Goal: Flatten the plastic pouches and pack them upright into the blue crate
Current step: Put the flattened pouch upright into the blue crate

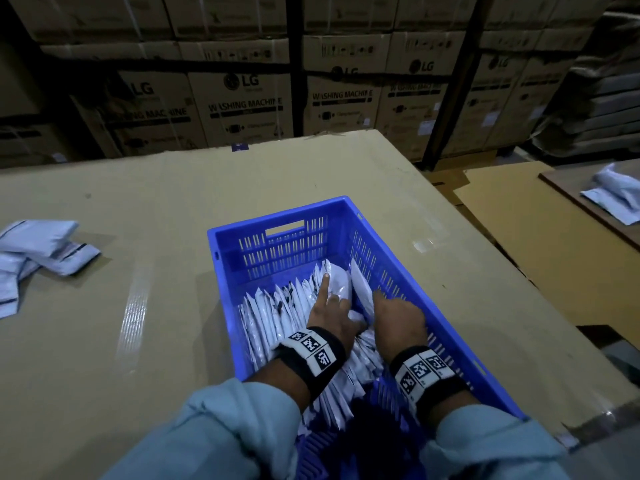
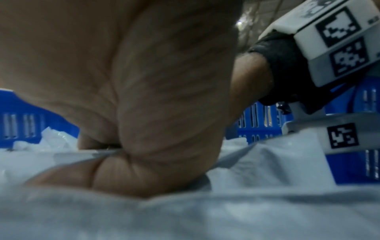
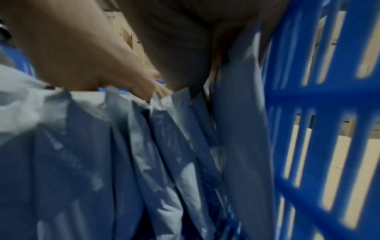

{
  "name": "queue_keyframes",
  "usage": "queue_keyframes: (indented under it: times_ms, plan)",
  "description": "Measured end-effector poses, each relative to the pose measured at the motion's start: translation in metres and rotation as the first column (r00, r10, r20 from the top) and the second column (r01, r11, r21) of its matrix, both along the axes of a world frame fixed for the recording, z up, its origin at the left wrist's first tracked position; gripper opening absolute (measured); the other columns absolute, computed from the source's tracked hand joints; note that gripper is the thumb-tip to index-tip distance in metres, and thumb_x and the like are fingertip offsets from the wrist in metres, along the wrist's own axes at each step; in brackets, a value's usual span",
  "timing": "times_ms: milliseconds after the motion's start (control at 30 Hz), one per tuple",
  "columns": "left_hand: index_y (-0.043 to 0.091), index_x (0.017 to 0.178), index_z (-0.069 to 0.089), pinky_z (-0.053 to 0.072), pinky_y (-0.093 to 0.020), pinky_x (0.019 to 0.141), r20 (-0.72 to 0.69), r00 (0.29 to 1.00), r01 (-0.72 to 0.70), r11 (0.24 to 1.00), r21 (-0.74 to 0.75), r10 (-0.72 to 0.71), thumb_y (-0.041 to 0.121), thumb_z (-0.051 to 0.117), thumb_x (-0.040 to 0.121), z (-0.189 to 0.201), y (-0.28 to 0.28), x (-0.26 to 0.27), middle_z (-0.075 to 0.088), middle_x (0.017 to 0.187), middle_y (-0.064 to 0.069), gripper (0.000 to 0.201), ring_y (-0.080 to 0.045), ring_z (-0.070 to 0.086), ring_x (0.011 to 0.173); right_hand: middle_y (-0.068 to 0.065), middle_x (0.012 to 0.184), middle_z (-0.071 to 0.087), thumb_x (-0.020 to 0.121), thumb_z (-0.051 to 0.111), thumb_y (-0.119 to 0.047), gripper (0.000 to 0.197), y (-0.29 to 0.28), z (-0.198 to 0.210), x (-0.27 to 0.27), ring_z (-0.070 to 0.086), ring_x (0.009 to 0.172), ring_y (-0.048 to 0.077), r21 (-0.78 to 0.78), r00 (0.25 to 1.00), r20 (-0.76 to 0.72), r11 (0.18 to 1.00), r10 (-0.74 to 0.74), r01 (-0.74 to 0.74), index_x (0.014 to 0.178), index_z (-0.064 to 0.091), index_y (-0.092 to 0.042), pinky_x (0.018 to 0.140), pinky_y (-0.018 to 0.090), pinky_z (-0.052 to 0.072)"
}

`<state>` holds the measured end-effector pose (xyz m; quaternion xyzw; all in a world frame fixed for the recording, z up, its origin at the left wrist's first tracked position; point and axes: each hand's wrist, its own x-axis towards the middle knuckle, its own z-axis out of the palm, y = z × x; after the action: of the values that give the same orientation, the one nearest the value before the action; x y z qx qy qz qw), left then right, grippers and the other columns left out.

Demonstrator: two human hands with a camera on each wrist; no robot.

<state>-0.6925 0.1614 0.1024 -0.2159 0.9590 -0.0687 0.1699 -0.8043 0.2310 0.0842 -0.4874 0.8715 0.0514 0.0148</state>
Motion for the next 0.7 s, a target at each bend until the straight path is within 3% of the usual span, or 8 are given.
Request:
queue_keyframes:
  times_ms: [100,200,367,500,600,667,700]
  plan:
    - [0.037,0.153,0.035,-0.013,-0.065,0.119,-0.008,1.0,0.007,1.0,0.015,-0.006,0.027,0.064,0.093,-0.003,-0.002,0.005,0.042,0.148,-0.018,0.067,-0.04,0.028,0.147,0.014,0.112,0.069,0.094,0.052,-0.011,0.045,-0.001,-0.018,-0.008,0.068,0.104,0.035,-0.001,0.966,0.257,1.0,0.021,-0.022,0.139,0.045,-0.015,0.083,0.04,0.055]
    - [0.033,0.154,0.034,-0.01,-0.067,0.119,-0.056,0.998,0.04,0.999,0.019,-0.039,0.022,0.067,0.091,-0.007,-0.005,0.008,0.048,0.14,-0.017,0.072,-0.037,0.035,0.141,0.017,0.125,0.066,0.095,0.052,-0.008,0.051,-0.004,-0.024,-0.018,0.064,0.114,0.035,-0.045,0.851,0.525,0.998,-0.004,0.032,0.145,0.045,-0.017,0.086,0.033,0.049]
    - [0.035,0.155,0.035,-0.008,-0.07,0.117,-0.051,0.997,0.062,0.998,0.005,-0.062,0.021,0.062,0.095,-0.009,-0.003,0.009,0.037,0.152,-0.021,0.067,-0.041,0.022,0.149,0.012,0.138,0.06,0.097,0.044,-0.005,0.056,-0.011,-0.021,-0.021,0.059,0.123,0.032,-0.15,0.744,0.668,0.983,0.023,0.104,0.15,0.045,-0.024,0.096,0.028,0.044]
    - [0.025,0.162,0.017,-0.006,-0.071,0.117,0.018,0.999,0.051,0.999,0.003,-0.051,0.026,0.066,0.093,-0.012,-0.005,0.011,0.025,0.159,-0.02,0.084,-0.04,0.014,0.152,-0.002,0.128,0.063,0.096,0.048,-0.014,0.046,-0.015,-0.023,-0.021,0.06,0.118,0.022,-0.196,0.612,0.789,0.967,0.057,0.162,0.137,0.058,-0.031,0.097,0.027,0.045]
    - [0.015,0.161,0.011,-0.005,-0.071,0.118,-0.015,1.0,0.014,1.0,0.028,-0.014,0.028,0.07,0.089,-0.019,-0.006,0.011,0.025,0.16,-0.017,0.094,-0.037,0.013,0.153,0.005,0.131,0.066,0.098,0.05,-0.019,0.037,-0.021,-0.025,-0.023,0.063,0.12,0.025,-0.199,0.501,0.859,0.97,0.102,0.143,0.131,0.064,-0.024,0.107,0.038,0.047]
    - [0.007,0.158,0.011,-0.003,-0.072,0.118,-0.053,0.999,-0.008,0.999,0.034,0.009,0.028,0.075,0.084,-0.021,-0.007,0.011,0.028,0.156,-0.014,0.099,-0.035,0.014,0.153,0.008,0.131,0.067,0.103,0.044,-0.04,0.034,-0.023,-0.031,-0.026,0.061,0.124,0.025,-0.183,0.354,0.932,0.948,0.083,0.259,0.116,0.073,-0.028,0.114,0.047,0.041]
    - [0.004,0.157,0.011,0.0,-0.072,0.118,-0.073,0.997,-0.016,0.999,0.038,0.019,0.029,0.079,0.081,-0.021,-0.008,0.011,0.028,0.154,-0.013,0.105,-0.034,0.014,0.152,0.006,0.135,0.065,0.102,0.039,-0.056,0.043,-0.023,-0.033,-0.028,0.058,0.128,0.022,-0.158,0.302,0.951,0.935,0.059,0.317,0.111,0.075,-0.035,0.117,0.049,0.037]
